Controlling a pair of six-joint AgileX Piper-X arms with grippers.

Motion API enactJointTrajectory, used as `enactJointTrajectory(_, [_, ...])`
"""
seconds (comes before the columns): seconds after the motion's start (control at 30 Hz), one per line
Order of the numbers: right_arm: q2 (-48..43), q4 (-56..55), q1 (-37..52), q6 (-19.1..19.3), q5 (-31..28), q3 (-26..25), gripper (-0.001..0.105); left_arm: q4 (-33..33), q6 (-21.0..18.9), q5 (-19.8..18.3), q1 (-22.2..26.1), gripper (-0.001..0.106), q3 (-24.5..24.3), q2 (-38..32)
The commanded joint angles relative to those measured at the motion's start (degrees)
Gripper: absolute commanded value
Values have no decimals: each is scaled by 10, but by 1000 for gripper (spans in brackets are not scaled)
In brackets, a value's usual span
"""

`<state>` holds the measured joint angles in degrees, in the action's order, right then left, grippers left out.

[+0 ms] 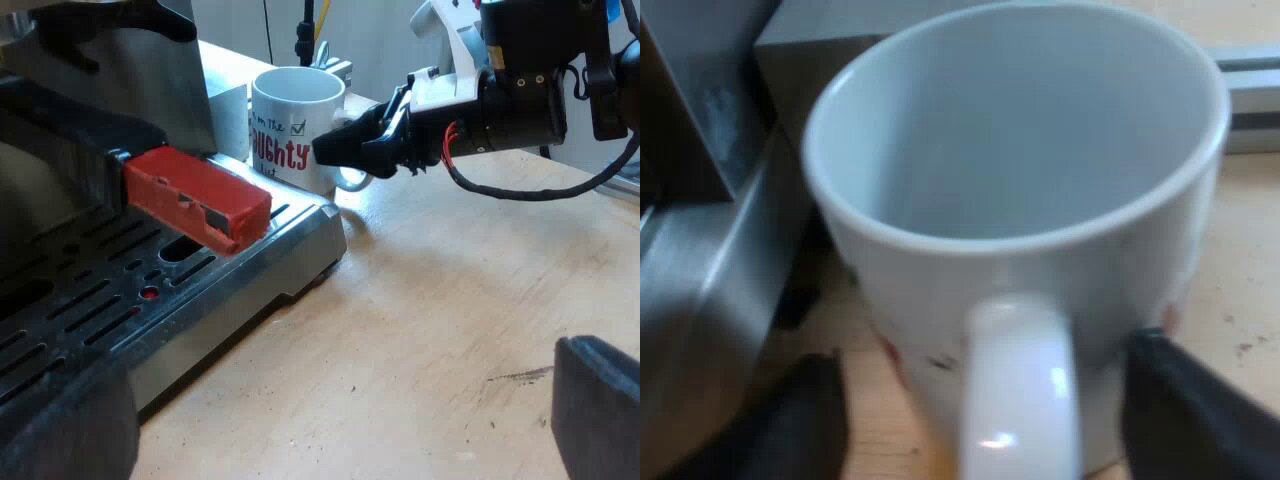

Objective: Place mug into machine

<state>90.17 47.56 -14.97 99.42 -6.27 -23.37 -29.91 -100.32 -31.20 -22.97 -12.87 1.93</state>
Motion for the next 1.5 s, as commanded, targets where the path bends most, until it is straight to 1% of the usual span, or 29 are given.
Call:
enactJointTrajectory(0.03, [2,1,0,14,-8,-3,14,7,-1,-5,-2,85,-3,1])
enactJointTrajectory(0.07, [2,-6,0,36,-8,-3,-1,7,-1,-5,-2,85,-3,1])
enactJointTrajectory(0.13, [2,-22,0,50,-8,-3,0,7,3,-5,-2,85,-2,1])
enactJointTrajectory(0.2, [-1,-38,0,50,-8,-1,0,7,3,-5,-2,85,1,1])
enactJointTrajectory(0.23, [-10,-43,-3,50,-8,2,0,7,3,-5,-2,85,3,1])
enactJointTrajectory(0.33, [-51,-51,-9,74,-8,14,0,7,3,-5,-2,85,4,1])
enactJointTrajectory(0.4, [-72,-62,-11,75,-13,20,0,7,3,-4,-2,85,4,1])
enactJointTrajectory(0.43, [-117,-90,-12,75,-41,30,0,7,3,-4,-2,85,4,1])
enactJointTrajectory(0.5, [-171,-135,-12,75,-51,33,0,7,6,9,-2,85,4,1])
enactJointTrajectory(0.53, [-209,-170,-12,78,-51,33,0,7,17,34,-2,85,4,1])
enactJointTrajectory(0.57, [-241,-200,-12,93,-52,33,0,7,24,59,-2,85,4,2])
enactJointTrajectory(0.6, [-254,-217,-12,99,-54,33,0,7,27,78,-2,85,4,2])
enactJointTrajectory(0.67, [-341,-288,-12,128,-55,33,0,7,28,113,-2,85,6,2])
enactJointTrajectory(0.73, [-396,-336,-12,136,-55,33,0,7,28,115,-2,85,7,2])
enactJointTrajectory(0.77, [-436,-370,-12,136,-55,33,0,7,28,115,-2,85,7,2])
enactJointTrajectory(0.9, [-537,-463,-12,136,-48,33,0,7,28,115,-2,85,7,2])
enactJointTrajectory(1.0, [-613,-561,-12,136,-13,25,0,7,28,118,-2,85,7,2])
enactJointTrajectory(1.07, [-655,-635,-12,136,28,12,0,7,28,121,-2,85,7,2])
enactJointTrajectory(1.1, [-665,-651,-12,136,33,11,0,7,28,121,-2,85,7,2])
enactJointTrajectory(1.17, [-697,-687,-12,133,71,7,0,7,28,121,-2,85,14,2])
enactJointTrajectory(1.2, [-700,-689,-12,131,80,7,0,8,28,121,-2,85,15,2])
enactJointTrajectory(1.27, [-714,-707,-12,118,142,8,0,16,28,121,-2,85,19,2])
enactJointTrajectory(1.3, [-715,-707,-12,117,153,8,0,18,28,121,-2,85,20,2])
enactJointTrajectory(1.37, [-709,-703,-13,116,194,8,0,22,28,121,-2,85,20,2])
enactJointTrajectory(1.5, [-688,-670,-14,109,221,8,0,22,28,121,-2,85,20,2])
